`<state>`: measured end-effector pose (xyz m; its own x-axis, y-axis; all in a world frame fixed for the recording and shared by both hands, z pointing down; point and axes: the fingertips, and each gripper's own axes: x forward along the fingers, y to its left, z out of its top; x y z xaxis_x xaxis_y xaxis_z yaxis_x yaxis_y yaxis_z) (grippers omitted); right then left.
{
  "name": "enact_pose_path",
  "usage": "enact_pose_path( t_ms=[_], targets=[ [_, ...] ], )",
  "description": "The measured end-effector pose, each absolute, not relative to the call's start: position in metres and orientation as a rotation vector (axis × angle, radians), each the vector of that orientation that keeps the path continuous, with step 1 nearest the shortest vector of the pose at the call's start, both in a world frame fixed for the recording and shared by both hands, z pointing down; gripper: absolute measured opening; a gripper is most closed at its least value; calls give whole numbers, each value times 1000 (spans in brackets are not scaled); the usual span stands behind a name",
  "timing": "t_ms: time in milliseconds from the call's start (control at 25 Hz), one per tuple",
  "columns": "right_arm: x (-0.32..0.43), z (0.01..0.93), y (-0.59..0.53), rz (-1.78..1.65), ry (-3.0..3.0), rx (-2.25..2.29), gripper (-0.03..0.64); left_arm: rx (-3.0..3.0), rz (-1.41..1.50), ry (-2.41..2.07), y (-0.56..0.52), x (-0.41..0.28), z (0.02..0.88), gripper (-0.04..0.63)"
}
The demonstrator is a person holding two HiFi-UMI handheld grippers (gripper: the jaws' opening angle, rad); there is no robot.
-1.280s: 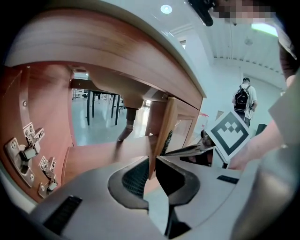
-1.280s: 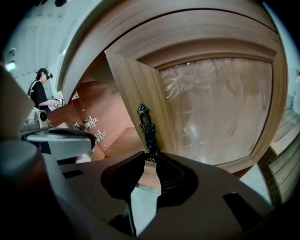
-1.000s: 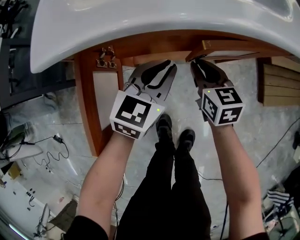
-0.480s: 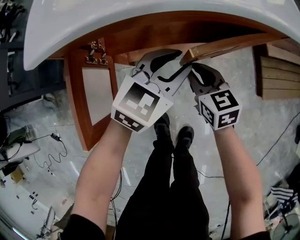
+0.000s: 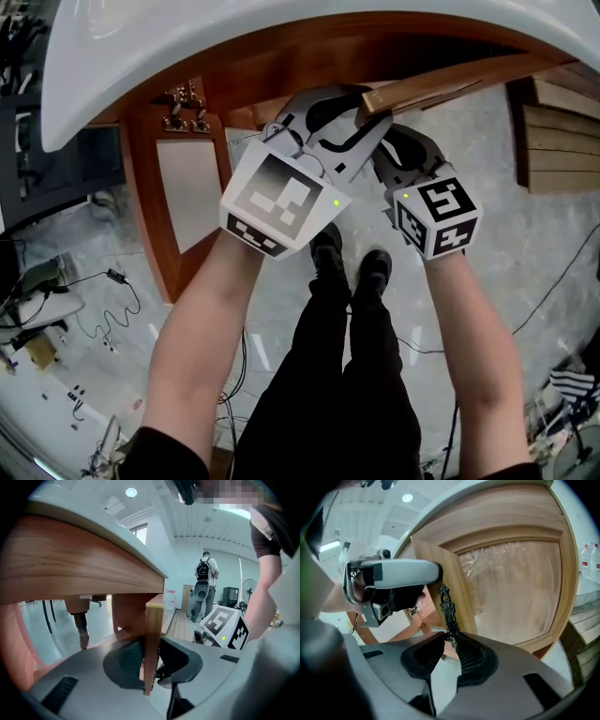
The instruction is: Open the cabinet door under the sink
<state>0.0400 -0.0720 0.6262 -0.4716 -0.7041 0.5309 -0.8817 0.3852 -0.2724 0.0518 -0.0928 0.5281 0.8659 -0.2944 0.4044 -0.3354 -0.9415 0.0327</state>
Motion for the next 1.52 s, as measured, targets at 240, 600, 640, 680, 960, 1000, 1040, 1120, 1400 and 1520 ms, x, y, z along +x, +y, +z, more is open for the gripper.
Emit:
enact_pose_path(
  t_ms=[240, 600, 640, 680, 960, 1000, 1040, 1120, 1400, 1520],
  targets=[
    [46, 623, -64, 758, -2326, 1404, 112, 2933, 622, -478, -90, 54, 526, 104],
    [93, 611, -17, 793, -2256, 1527, 99, 2922, 642, -403, -65, 59, 524, 100],
    [99, 607, -10, 785, -2254, 1536, 97, 2919, 646, -406, -61, 61, 523, 100],
    [103, 603, -4, 779, -2253, 1543, 94, 2915, 649, -411, -59, 61, 523, 100],
    [115, 589, 33, 741, -2281, 1516, 87, 2883, 663, -421, -40, 65, 524, 100],
    [115, 589, 41, 743, -2279, 1508, 86, 2876, 657, -424, -36, 67, 525, 100],
    [114, 590, 48, 749, -2275, 1501, 86, 2870, 654, -426, -33, 68, 525, 100],
    [112, 594, 63, 769, -2265, 1491, 83, 2860, 656, -428, -27, 69, 525, 100],
    [122, 590, 97, 803, -2245, 1535, 80, 2840, 690, -422, 3, 85, 521, 104],
    [137, 583, 103, 803, -2239, 1589, 75, 2826, 677, -424, 18, 93, 520, 109]
  ],
)
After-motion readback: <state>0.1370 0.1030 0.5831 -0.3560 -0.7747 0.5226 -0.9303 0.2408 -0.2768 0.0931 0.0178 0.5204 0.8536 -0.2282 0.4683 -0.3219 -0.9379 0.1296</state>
